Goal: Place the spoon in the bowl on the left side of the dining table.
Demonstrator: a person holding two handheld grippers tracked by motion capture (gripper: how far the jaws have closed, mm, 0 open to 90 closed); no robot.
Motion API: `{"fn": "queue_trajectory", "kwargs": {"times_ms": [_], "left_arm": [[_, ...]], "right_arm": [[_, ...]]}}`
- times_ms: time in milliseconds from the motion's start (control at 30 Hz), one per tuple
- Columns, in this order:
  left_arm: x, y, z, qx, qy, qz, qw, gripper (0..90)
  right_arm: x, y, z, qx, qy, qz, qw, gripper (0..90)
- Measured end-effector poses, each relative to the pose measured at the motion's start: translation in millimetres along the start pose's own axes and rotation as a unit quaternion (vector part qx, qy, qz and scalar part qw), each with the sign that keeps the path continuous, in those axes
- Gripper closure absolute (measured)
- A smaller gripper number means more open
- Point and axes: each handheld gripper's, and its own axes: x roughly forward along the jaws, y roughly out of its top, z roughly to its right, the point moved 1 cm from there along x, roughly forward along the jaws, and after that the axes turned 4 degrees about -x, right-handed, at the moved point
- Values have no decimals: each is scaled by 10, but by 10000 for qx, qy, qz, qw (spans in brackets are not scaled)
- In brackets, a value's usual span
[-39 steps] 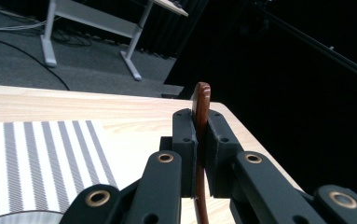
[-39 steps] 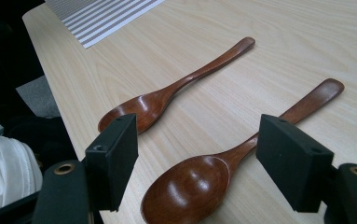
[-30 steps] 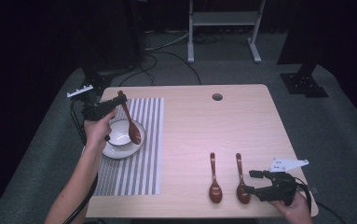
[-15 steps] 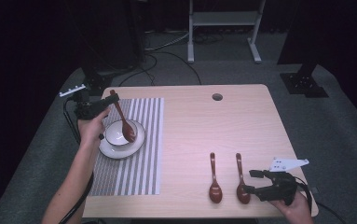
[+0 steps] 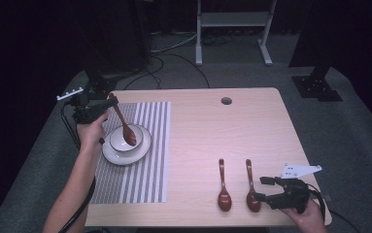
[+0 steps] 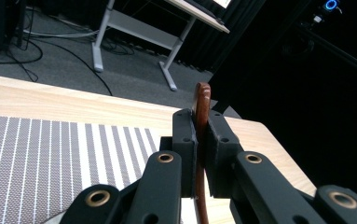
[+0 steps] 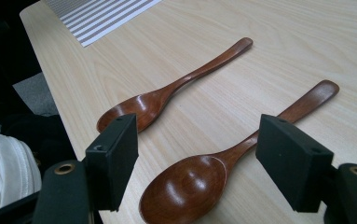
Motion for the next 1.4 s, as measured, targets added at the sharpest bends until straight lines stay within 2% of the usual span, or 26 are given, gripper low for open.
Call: {"fn": "queue_trajectory", "kwargs": {"times_ms": [167,433,567,633,800,1000,1400], "left_arm": [[-18,9,-25,-21,47,106,9999,840],[-29,7,-63,-75,126,158,9998,840],[-8,0,-60,-34,187,159,9997,840],[6,-6,-73,-84,214,171,9996,840],[34,-43,-148,-131,313,177,9993,840],[55,-124,-247,-255,338,140,9990,840],[50,-212,-438,-468,461,236,9976,840]], "right_arm": [[-4,-1,-1,-3,-4,-8,10000,283],[-4,7,-2,-13,-9,-22,10000,283],[-12,15,-4,-21,-10,-15,10000,283],[-18,19,-6,-19,-14,1,10000,283],[-30,16,-2,-20,-27,-11,10000,283],[-17,8,3,-11,-15,-18,10000,283],[29,38,-9,-55,21,-64,10000,283]]}}
